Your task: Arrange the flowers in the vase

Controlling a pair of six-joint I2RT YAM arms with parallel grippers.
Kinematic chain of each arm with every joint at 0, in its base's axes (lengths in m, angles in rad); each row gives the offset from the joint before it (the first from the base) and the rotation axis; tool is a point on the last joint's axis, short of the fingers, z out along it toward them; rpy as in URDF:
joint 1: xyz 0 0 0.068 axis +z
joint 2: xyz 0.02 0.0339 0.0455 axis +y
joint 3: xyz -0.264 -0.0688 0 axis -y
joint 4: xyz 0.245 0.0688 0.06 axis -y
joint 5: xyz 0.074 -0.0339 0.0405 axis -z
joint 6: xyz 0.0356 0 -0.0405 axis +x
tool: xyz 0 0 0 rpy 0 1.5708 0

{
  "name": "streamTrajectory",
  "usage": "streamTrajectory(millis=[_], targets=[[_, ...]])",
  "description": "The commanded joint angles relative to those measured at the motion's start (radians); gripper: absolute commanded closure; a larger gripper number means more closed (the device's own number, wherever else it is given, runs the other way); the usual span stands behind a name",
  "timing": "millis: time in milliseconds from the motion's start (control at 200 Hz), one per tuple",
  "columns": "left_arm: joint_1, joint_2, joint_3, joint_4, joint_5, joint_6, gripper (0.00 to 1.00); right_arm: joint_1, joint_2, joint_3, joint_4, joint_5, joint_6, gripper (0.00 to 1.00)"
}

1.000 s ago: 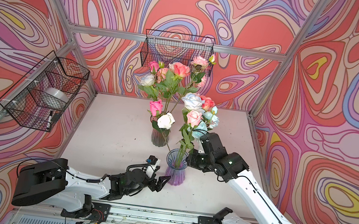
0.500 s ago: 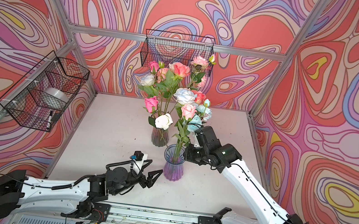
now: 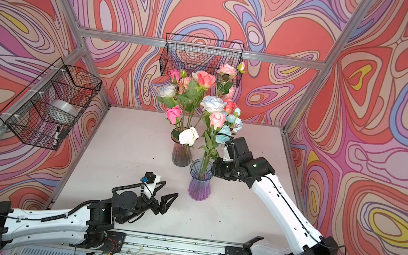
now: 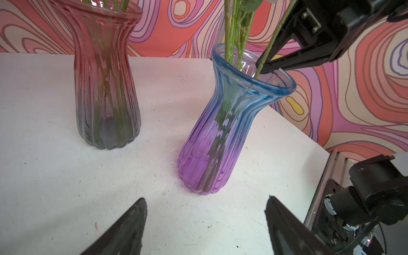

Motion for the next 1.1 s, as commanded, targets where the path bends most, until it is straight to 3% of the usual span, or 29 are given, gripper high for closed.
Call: streamTrajectory(millis=[0, 330, 711, 1096], targets=[[0.004, -0.006, -0.005, -0.019, -0.008, 0.003, 0.16, -0.001, 0.019, 0.046, 0.030, -0.062, -0.035, 0.97], [0.005, -0.005, 0.006, -0.042, -0.005, 0.002, 0.15, -0.002, 0.014, 0.041, 0.028, -0.078, -0.048, 0.82], [0.004, -0.066, 0.064, -0.156, -0.030, 0.039, 0.13, -0.002, -0.028, 0.058, -0.030, 0.001, -0.047, 0.65], [0.004, -0.241, 0.295, -0.527, -0.120, 0.074, 0.12, -0.002, -0.123, 0.146, -0.145, 0.073, -0.060, 0.55]])
